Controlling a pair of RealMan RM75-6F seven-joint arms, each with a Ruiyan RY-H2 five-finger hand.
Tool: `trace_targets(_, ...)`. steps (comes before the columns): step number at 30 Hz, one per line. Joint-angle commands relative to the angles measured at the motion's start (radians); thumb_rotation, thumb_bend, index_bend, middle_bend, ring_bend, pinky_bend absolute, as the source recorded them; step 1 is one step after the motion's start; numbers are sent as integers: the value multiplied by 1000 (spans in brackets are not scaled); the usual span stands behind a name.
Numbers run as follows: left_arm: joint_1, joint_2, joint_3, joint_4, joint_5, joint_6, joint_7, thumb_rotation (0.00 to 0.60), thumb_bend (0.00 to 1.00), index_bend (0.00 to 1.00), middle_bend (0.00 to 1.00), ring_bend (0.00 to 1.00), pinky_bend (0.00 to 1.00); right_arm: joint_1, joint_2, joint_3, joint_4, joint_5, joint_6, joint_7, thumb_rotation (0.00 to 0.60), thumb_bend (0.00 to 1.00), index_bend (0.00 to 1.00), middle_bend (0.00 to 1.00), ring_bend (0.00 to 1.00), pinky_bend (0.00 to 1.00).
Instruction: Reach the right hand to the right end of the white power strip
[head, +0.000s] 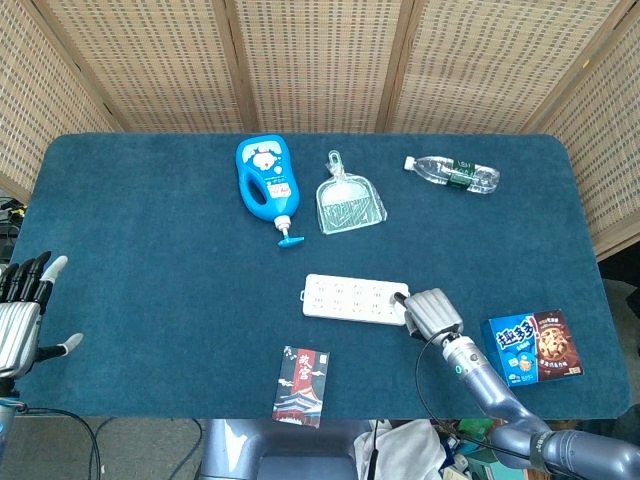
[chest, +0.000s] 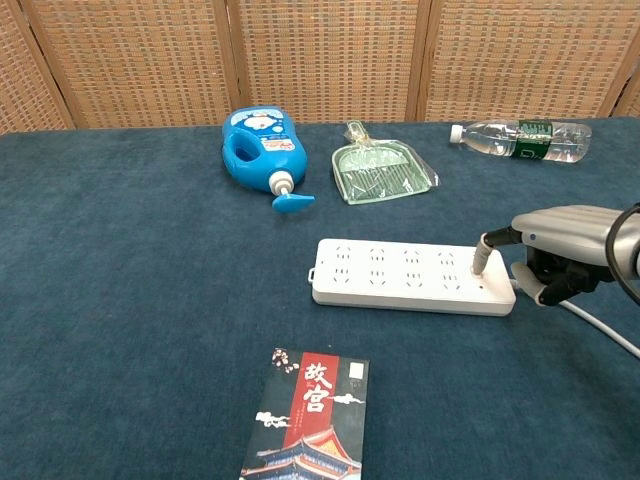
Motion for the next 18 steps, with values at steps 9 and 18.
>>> trace_targets(9,0,0,1,-1,-2,2,0,600,81,0,0,0,0,10,-8,-7,-15,24,18,-38,600,758,300,1000,1000,1000)
trace_targets(18,1,4,3,-3,3,4,-7,600,82,0,0,0,0,-25,43,66,-93,-169,203,162,600,757,304,1000,1000,1000)
